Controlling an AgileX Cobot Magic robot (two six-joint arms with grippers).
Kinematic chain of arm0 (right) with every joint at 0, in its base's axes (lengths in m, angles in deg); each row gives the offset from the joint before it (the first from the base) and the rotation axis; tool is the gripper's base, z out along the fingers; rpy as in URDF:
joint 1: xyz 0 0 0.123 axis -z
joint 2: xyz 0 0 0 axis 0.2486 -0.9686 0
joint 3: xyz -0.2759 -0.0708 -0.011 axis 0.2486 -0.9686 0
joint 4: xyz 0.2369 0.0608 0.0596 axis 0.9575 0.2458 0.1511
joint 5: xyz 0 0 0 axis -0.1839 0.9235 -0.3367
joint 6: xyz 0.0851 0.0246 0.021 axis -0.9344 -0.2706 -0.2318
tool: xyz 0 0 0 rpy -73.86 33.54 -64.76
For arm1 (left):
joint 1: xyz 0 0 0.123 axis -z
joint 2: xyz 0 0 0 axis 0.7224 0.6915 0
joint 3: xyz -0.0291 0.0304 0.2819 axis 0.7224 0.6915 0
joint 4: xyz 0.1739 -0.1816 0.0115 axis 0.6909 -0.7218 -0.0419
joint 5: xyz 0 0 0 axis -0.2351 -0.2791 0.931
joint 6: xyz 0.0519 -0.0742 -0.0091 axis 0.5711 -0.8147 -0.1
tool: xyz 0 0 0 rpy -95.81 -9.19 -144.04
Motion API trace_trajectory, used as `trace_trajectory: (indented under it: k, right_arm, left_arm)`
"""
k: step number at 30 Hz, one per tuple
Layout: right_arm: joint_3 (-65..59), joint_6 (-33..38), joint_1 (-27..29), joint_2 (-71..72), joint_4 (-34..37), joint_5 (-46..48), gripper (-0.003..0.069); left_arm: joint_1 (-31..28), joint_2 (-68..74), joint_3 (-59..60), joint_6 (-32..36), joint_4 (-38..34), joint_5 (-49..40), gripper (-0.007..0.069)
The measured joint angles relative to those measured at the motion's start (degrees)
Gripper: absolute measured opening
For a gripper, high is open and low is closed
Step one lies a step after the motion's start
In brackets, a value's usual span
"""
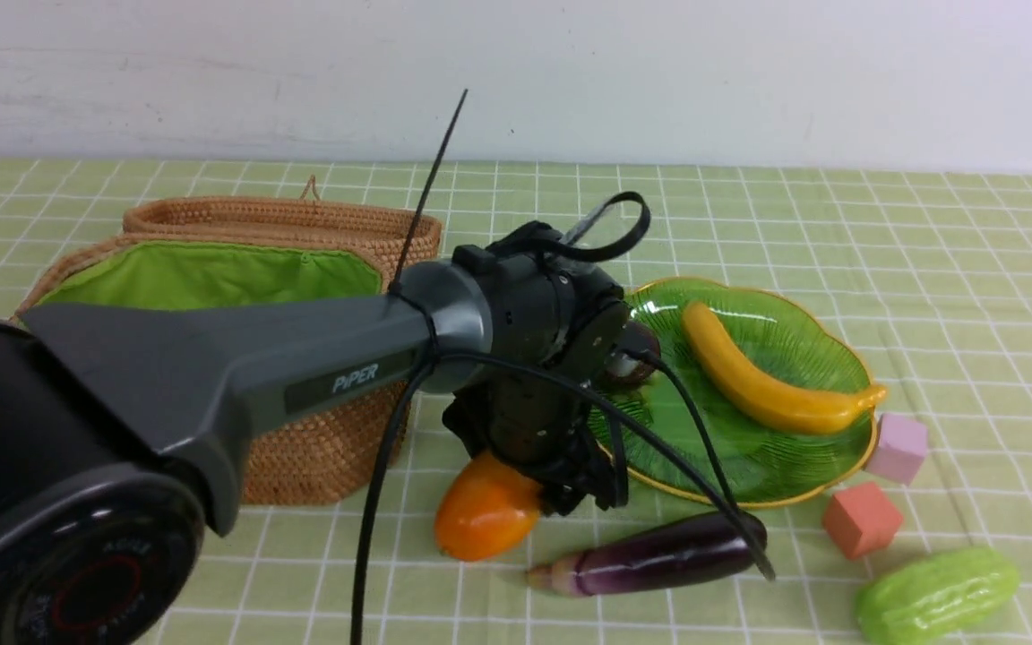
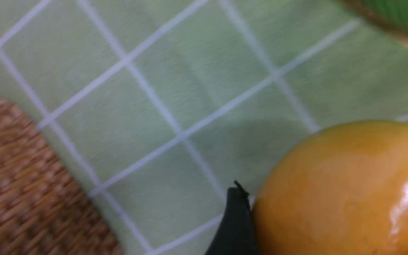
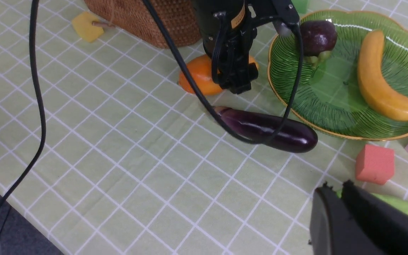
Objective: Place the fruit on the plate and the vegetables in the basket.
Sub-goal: Grab the mango with your left arm and place it on the right plate
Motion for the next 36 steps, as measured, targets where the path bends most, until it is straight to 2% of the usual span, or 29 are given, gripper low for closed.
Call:
trace_trajectory:
  k: [12,16,18,19,20,21,24,36]
  right_arm:
    - [0.0,0.25,0.0,0.0,0.0,-0.9,0.0052]
    - [0.0,0.25,0.0,0.0,-0.13,-1.11,0.0052]
    - [0.0,0.25,0.0,0.0,-0.41,-1.22,0.0052]
    - [0.0,0.25,0.0,0.0,-0.41,-1.22,0.0052]
    - [0.0,0.25,0.0,0.0,-0.82,-1.27,0.0052]
    - [0.0,0.25,0.0,0.0,-0.82,-1.27,0.0052]
    - [0.0,0.25,0.0,0.0,-1.1,-0.47,0.0052]
    - [0.0,0.25,0.0,0.0,-1.36,3.99,0.0052]
  left_arm:
    - [-0.53,-4.6,-0.02,-0.37,-0.39,-3.06,0.0549]
    - [1.81,-9.57,-1.94,3.93,-0.03,-1.36,0.0549]
    - [4.59,-11.38,-4.0,9.07,-0.42,1.87,0.0549]
    - [5.08,-11.54,-4.0,9.07,-0.42,2.25,0.0549]
    - [6.78,-11.49,-5.25,12.59,-1.68,6.65,0.0549]
    - [7.13,-11.32,-5.35,12.92,-1.9,7.23,0.0549]
    - [8.3,-7.91,-6.8,16.05,-4.3,17.86,0.0549]
    - [7.94,0.84,-9.93,17.69,-3.72,24.14,0.0549]
